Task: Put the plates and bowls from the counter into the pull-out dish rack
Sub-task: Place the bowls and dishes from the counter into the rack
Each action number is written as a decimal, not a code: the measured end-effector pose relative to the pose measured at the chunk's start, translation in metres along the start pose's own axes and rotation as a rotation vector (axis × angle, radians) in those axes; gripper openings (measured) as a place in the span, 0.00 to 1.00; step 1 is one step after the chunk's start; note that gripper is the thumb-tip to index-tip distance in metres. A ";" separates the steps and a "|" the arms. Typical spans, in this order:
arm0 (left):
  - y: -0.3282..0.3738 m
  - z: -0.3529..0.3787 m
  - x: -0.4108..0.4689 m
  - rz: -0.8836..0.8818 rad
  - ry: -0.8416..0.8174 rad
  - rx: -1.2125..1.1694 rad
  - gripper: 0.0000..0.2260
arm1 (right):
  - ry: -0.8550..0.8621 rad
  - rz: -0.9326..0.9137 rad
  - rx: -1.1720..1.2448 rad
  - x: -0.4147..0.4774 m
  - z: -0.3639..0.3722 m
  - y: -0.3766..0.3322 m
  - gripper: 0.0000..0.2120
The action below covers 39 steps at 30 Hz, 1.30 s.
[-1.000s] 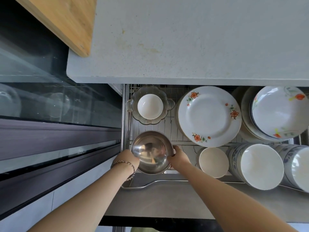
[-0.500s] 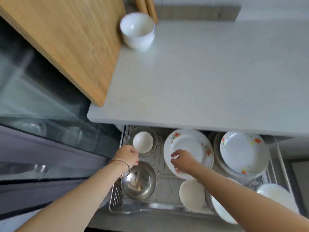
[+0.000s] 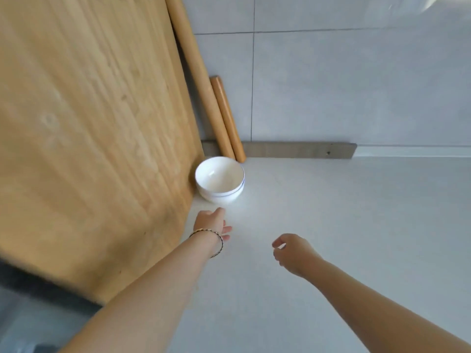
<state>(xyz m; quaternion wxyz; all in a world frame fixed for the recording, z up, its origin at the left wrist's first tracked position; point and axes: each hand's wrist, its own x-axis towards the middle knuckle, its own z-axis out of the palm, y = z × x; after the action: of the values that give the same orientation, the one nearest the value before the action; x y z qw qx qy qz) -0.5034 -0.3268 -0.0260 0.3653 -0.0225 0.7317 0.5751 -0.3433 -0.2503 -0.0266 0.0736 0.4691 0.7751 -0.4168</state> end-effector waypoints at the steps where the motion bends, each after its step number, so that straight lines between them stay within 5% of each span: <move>1: 0.002 0.005 0.015 -0.012 0.008 -0.003 0.09 | 0.005 0.005 -0.009 0.012 0.001 -0.001 0.15; 10: 0.019 0.031 0.101 -0.192 -0.020 -0.241 0.13 | 0.000 0.062 -0.094 0.065 0.007 0.021 0.15; 15: 0.023 0.029 0.112 -0.148 0.040 -0.336 0.02 | 0.001 0.069 -0.094 0.059 -0.003 0.035 0.16; 21: -0.005 0.026 0.055 -0.134 0.082 -0.406 0.13 | -0.010 0.055 -0.017 0.028 -0.014 0.051 0.14; 24: -0.027 0.017 0.014 -0.082 0.058 -0.225 0.10 | 0.036 0.018 0.146 0.005 -0.023 0.052 0.13; 29: -0.049 0.009 -0.096 -0.006 -0.133 0.127 0.08 | 0.011 0.015 0.552 -0.063 -0.040 0.052 0.30; 35: -0.104 -0.008 -0.214 0.012 -0.368 0.440 0.10 | -0.129 0.044 0.542 -0.172 -0.017 0.113 0.13; 39: -0.154 -0.028 -0.251 -0.133 -0.431 0.482 0.11 | -0.181 0.092 0.501 -0.213 0.027 0.158 0.17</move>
<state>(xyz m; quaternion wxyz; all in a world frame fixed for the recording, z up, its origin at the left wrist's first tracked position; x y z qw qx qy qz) -0.2640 -0.5001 -0.0107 0.5432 0.1390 0.7496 0.3517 -0.1091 -0.3780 -0.0271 0.0432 0.4682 0.6158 -0.6323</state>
